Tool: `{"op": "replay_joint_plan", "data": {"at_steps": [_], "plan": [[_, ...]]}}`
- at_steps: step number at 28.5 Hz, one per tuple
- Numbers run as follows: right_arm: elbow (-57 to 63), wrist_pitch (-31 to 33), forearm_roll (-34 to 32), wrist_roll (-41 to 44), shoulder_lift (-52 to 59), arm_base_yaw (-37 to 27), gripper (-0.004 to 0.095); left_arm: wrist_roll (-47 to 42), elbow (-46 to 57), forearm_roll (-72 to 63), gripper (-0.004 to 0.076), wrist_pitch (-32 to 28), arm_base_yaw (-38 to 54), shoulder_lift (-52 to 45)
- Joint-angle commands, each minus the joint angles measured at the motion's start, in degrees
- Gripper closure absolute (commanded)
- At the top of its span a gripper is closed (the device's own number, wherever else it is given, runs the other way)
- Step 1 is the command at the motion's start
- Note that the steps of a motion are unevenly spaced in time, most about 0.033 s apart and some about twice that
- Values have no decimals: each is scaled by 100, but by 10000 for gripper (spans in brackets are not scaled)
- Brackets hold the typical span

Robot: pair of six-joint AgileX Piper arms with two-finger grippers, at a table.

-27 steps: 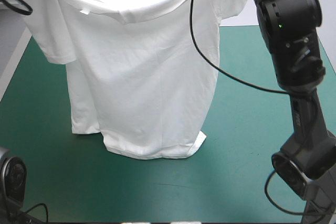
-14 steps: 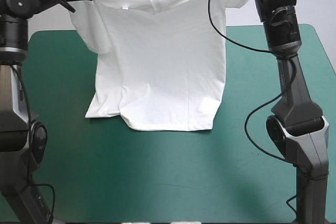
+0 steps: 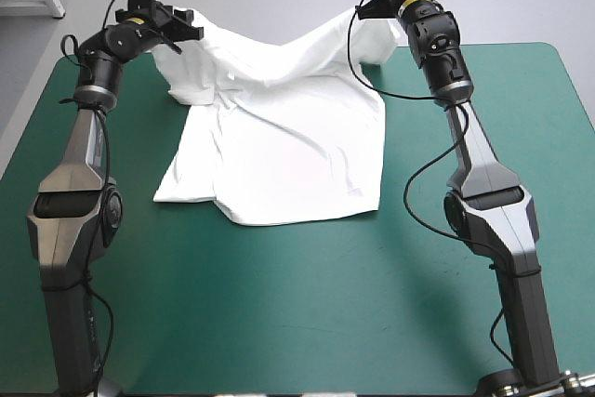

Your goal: Fold the cloth

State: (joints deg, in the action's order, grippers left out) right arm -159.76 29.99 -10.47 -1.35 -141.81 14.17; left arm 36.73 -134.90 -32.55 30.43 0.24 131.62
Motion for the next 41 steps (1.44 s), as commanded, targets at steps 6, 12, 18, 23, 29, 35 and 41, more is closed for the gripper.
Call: {"op": "replay_joint_plan", "data": {"at_steps": [6,12,18,23,29,35,41], "plan": [[-178,48,-16,135,722,-55,101,31,-172,-374,76,-209,4,-444],[-178,2009,-16,135,1339,-55,145,-633,-172,153,76,1699,89,-1274],[-149,3778,180,513,1857,-55,194,-2136,-172,1075,76,2915,89,-2069],[385,3778,1126,457,2446,-55,276,-2467,-172,1126,76,3857,76,-2403],[2393,3778,1701,210,3624,-55,282,-2769,336,1460,76,4337,76,-2986],[5389,3766,1592,-76,5237,-55,282,-2586,2214,2551,76,4325,76,-4085],[7267,3766,1776,-271,6027,-55,284,-2411,4401,2530,76,3752,76,-4563]]}}
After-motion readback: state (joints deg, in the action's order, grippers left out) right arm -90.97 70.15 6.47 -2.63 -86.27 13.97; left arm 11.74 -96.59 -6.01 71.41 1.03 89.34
